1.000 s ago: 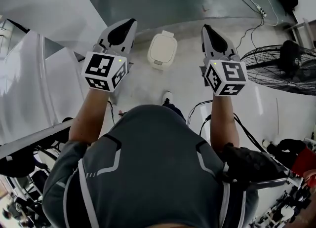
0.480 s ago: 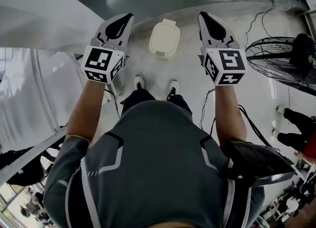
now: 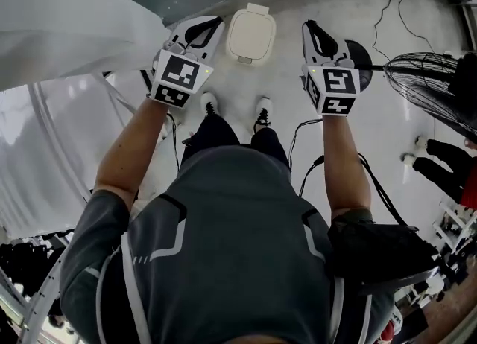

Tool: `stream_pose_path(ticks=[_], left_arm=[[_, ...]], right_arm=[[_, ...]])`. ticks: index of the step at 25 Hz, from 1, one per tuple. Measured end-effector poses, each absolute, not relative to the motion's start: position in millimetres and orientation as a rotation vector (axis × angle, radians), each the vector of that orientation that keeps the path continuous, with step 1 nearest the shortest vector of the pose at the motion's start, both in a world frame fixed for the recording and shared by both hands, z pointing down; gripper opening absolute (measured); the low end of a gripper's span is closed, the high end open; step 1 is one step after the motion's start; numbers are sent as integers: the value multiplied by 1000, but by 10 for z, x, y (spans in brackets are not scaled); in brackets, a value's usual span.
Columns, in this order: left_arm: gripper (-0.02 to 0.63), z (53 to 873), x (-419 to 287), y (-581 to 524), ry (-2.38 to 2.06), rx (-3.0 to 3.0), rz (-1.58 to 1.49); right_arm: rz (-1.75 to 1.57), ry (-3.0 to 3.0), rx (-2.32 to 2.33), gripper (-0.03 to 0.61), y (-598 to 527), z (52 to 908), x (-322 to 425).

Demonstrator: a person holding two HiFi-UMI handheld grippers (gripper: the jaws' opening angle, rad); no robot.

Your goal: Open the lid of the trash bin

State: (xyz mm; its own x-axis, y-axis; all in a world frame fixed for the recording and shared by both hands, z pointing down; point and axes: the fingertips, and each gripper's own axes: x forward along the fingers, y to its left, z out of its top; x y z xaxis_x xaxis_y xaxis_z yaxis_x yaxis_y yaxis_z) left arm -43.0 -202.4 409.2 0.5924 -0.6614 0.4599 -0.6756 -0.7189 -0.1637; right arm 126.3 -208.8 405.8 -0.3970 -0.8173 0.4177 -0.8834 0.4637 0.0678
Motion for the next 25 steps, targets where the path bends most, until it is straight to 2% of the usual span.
stream_pose_path(ticks=[10,12,13,22,23,25], left_arm=[[16,5533,-281,-1949,-962,2732,1062],[107,5801,-258,-1942,-926,2695,1113],[118,5917,-247,-1938,-918,2685,1134],[100,7096,-250,-1894,-807,2605,1293],[100,7242,-246,-1877,-789,2600,1314],[84,7523,-235,-1835,-756,2593,1354]], right_arm=[[299,-2196,1166,31,-1974,5674,980],[313,-2177,1108,32,-1962,5988,928],[325,-2169,1084,32,-1950,6131,903],[417,-2123,925,35,-1811,7204,621],[417,-2114,906,47,-1788,7335,594],[420,-2096,873,115,-1738,7599,548]])
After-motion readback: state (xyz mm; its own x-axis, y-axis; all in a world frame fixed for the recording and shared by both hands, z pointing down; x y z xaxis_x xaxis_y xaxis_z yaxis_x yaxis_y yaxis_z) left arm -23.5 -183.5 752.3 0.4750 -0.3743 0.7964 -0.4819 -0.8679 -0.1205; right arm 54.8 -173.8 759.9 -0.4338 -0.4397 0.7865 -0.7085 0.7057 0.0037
